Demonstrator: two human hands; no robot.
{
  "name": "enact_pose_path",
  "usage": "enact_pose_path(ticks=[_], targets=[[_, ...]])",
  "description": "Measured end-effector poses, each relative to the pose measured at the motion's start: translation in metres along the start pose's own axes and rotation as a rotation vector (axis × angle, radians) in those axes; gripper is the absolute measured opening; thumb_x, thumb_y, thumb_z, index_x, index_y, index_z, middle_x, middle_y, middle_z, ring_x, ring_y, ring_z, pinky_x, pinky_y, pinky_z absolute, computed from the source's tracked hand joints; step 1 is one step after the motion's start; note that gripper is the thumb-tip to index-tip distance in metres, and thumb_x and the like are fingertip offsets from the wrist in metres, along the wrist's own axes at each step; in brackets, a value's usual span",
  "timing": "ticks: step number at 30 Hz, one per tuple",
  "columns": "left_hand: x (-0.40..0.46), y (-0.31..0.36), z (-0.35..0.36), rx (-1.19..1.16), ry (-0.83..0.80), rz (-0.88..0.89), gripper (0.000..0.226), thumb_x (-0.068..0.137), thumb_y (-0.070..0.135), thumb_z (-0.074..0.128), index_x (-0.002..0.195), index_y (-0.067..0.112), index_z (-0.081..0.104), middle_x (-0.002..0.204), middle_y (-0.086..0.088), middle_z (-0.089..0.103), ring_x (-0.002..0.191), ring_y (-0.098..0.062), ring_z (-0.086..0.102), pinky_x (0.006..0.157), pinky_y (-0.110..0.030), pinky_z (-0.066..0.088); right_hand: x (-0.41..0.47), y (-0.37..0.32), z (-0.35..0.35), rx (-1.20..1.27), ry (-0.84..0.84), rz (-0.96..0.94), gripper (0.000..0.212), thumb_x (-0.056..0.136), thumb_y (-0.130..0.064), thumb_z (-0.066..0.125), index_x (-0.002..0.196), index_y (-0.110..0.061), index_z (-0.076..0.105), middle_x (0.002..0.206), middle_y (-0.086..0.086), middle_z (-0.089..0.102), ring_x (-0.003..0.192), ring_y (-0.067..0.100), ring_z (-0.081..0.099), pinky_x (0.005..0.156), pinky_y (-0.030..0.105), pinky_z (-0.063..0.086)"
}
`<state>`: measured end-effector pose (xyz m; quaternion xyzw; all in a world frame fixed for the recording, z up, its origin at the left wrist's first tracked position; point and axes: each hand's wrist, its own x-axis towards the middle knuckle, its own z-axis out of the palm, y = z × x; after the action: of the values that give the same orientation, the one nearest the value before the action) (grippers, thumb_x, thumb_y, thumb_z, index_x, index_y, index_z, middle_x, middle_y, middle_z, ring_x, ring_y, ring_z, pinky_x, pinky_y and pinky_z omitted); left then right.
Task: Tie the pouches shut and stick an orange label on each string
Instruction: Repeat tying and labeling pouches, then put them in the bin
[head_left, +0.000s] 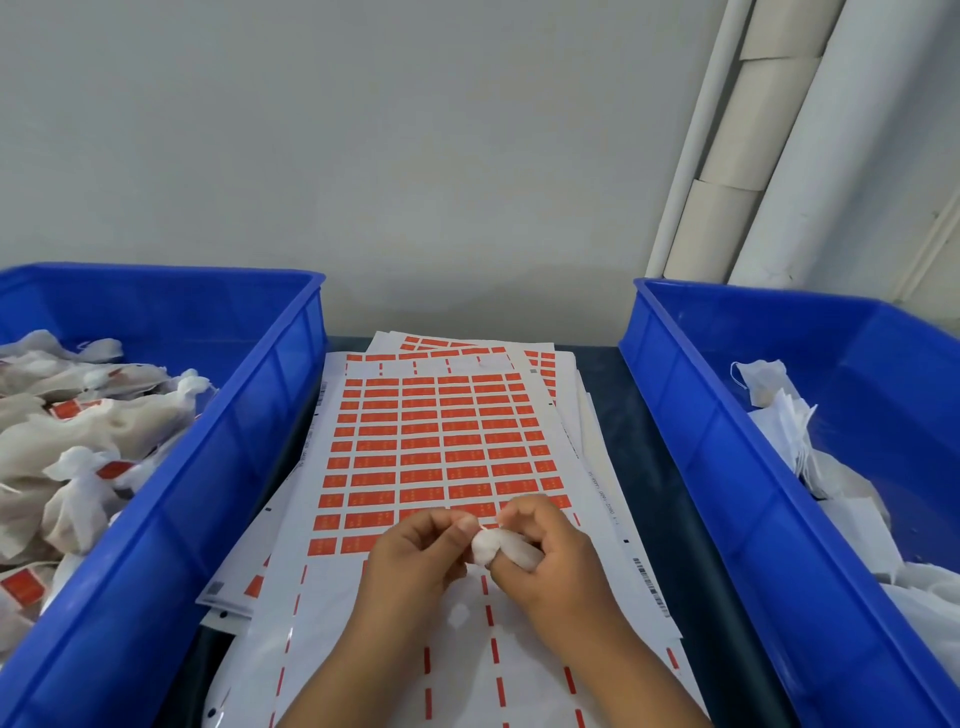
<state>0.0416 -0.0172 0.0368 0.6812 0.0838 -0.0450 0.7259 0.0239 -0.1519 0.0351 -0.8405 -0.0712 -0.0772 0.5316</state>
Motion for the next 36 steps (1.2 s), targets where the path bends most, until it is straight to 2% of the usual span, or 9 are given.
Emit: enact_pose_path(ticks=[2,5,9,12,19,21,28,33,36], targets=[[0.001,-0.002,0.000,0.034,0.010,-0.004,0.009,0.083,0.025,0.064,0.080,0.021,0.072,0.073,0.003,0.072,0.078,-0.022,0.068,0.076,-0.031,0.057,0.000,0.000,-0.001,0.057,-0.012,0.021,0.029,0.082,-0.027,0.073,0.090,-0.047,0.053,0.086,-0.047,0.057,0.093,-0.021,0.052,0.065,-0.001,0.042],[0.002,-0.003,0.001,0.105,0.062,0.007,0.007,0.081,0.029,0.065,0.081,0.024,0.070,0.070,0.009,0.071,0.076,-0.017,0.067,0.070,-0.026,0.056,0.001,-0.001,0.000,0.038,-0.045,-0.002,0.025,0.085,-0.031,0.069,0.088,-0.053,0.058,0.091,-0.042,0.060,0.098,-0.020,0.052,0.070,-0.002,0.041],[0.002,-0.003,0.003,0.131,0.094,-0.021,0.004,0.080,0.029,0.066,0.080,0.027,0.069,0.072,0.012,0.069,0.076,-0.013,0.065,0.068,-0.025,0.055,0.002,-0.001,-0.001,-0.022,-0.007,-0.007,0.012,0.086,-0.038,0.065,0.084,-0.047,0.056,0.084,-0.034,0.059,0.095,-0.019,0.052,0.069,-0.004,0.039],[0.001,-0.003,0.004,0.144,0.093,-0.043,0.003,0.082,0.028,0.066,0.081,0.028,0.068,0.078,0.011,0.069,0.078,-0.013,0.065,0.071,-0.027,0.055,0.003,0.000,-0.001,-0.056,-0.004,-0.012,0.009,0.088,-0.039,0.062,0.086,-0.044,0.055,0.089,-0.030,0.058,0.093,-0.013,0.055,0.071,-0.003,0.040],[0.000,-0.002,0.006,0.221,0.080,-0.013,0.005,0.084,0.026,0.065,0.080,0.029,0.065,0.082,0.018,0.064,0.074,-0.003,0.059,0.052,-0.010,0.041,0.005,0.004,-0.001,-0.061,-0.059,0.039,0.006,0.091,-0.039,0.058,0.096,-0.036,0.055,0.097,-0.021,0.060,0.093,-0.001,0.058,0.074,0.002,0.043],[-0.001,-0.002,0.007,0.260,0.072,0.015,0.007,0.086,0.025,0.063,0.080,0.029,0.064,0.085,0.016,0.062,0.076,-0.004,0.058,0.052,-0.008,0.039,0.004,0.004,-0.001,-0.061,-0.059,0.052,0.006,0.091,-0.038,0.059,0.095,-0.036,0.055,0.097,-0.022,0.060,0.092,-0.001,0.058,0.072,0.002,0.042],[-0.001,-0.003,0.008,0.311,0.070,0.035,0.012,0.088,0.023,0.061,0.077,0.027,0.061,0.086,0.006,0.063,0.075,-0.012,0.060,0.057,-0.015,0.043,0.003,0.004,0.001,-0.021,-0.016,0.067,0.012,0.090,-0.032,0.063,0.087,-0.041,0.055,0.092,-0.025,0.061,0.091,-0.007,0.058,0.070,-0.001,0.042],[-0.002,-0.001,0.009,0.380,0.073,0.018,0.013,0.089,0.029,0.059,0.077,0.028,0.058,0.079,0.009,0.062,0.069,-0.010,0.060,0.051,-0.012,0.038,0.004,0.005,0.001,-0.031,0.000,0.094,0.008,0.090,-0.033,0.061,0.089,-0.040,0.057,0.089,-0.023,0.062,0.089,-0.002,0.059,0.071,0.004,0.044],[-0.004,-0.001,0.011,0.405,0.091,0.035,0.008,0.087,0.028,0.062,0.081,0.026,0.058,0.083,0.008,0.063,0.066,-0.009,0.061,0.044,-0.005,0.036,0.006,0.005,0.001,-0.029,0.051,0.134,0.008,0.091,-0.033,0.059,0.084,-0.036,0.058,0.082,-0.020,0.062,0.082,0.001,0.061,0.065,0.006,0.045]])
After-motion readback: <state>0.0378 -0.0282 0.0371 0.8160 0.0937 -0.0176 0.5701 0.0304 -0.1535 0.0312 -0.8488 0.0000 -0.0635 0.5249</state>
